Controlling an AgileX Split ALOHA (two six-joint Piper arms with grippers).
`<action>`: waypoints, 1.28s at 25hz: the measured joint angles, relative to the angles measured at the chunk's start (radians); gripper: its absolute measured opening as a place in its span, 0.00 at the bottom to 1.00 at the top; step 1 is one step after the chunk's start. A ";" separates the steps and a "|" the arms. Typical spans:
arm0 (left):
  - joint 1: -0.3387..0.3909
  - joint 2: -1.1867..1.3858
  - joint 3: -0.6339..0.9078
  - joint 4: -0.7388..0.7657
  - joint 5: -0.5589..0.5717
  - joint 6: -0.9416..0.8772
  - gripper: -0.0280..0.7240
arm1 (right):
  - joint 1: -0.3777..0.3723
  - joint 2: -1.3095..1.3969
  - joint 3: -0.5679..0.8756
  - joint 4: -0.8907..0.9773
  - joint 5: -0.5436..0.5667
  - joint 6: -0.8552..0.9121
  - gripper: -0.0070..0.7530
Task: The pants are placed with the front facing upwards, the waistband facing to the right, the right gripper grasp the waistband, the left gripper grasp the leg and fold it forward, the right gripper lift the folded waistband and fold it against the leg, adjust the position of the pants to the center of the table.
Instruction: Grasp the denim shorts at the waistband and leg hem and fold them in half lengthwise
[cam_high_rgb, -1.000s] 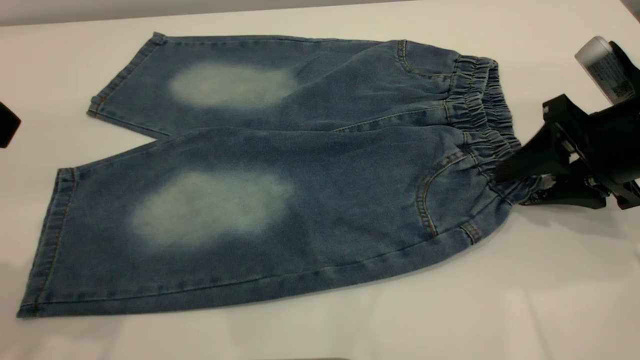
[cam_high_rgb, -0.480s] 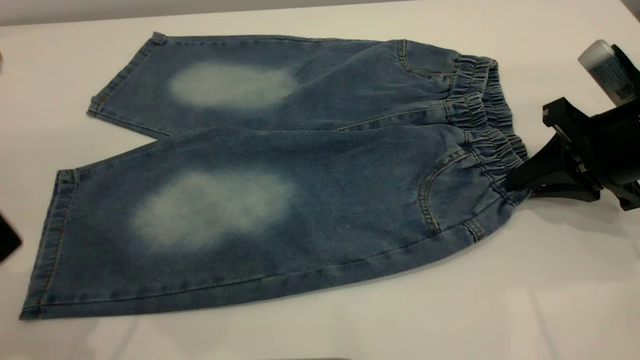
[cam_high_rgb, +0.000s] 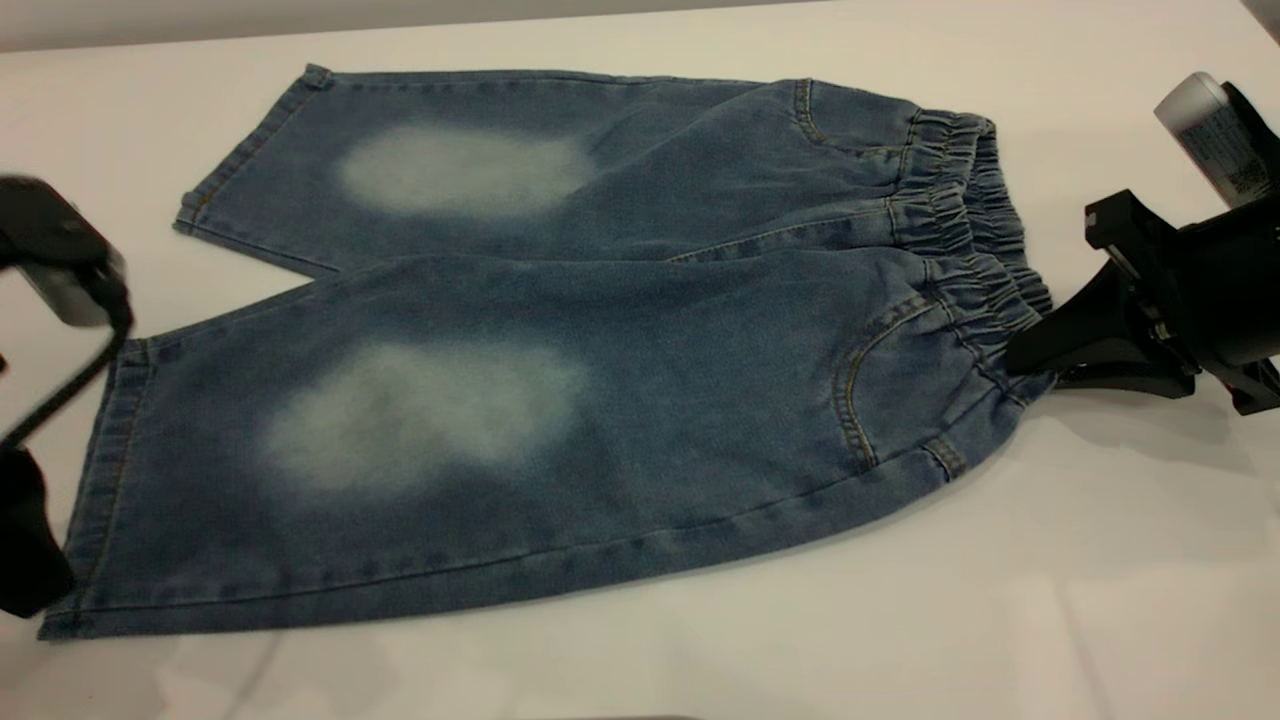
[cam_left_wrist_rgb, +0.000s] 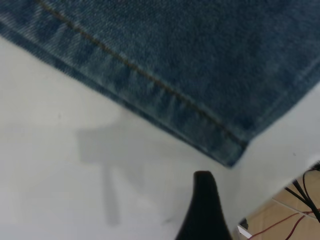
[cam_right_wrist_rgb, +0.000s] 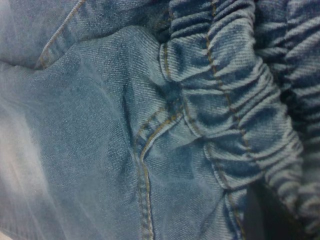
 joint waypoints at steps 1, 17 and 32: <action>0.000 0.023 0.000 0.000 -0.019 0.000 0.70 | 0.000 0.000 0.000 0.000 0.000 -0.002 0.08; 0.000 0.201 -0.007 0.000 -0.151 -0.001 0.67 | 0.000 0.003 0.000 0.004 0.023 -0.006 0.08; -0.008 0.225 -0.014 0.011 -0.166 -0.001 0.12 | -0.001 0.003 0.000 0.004 0.076 -0.006 0.08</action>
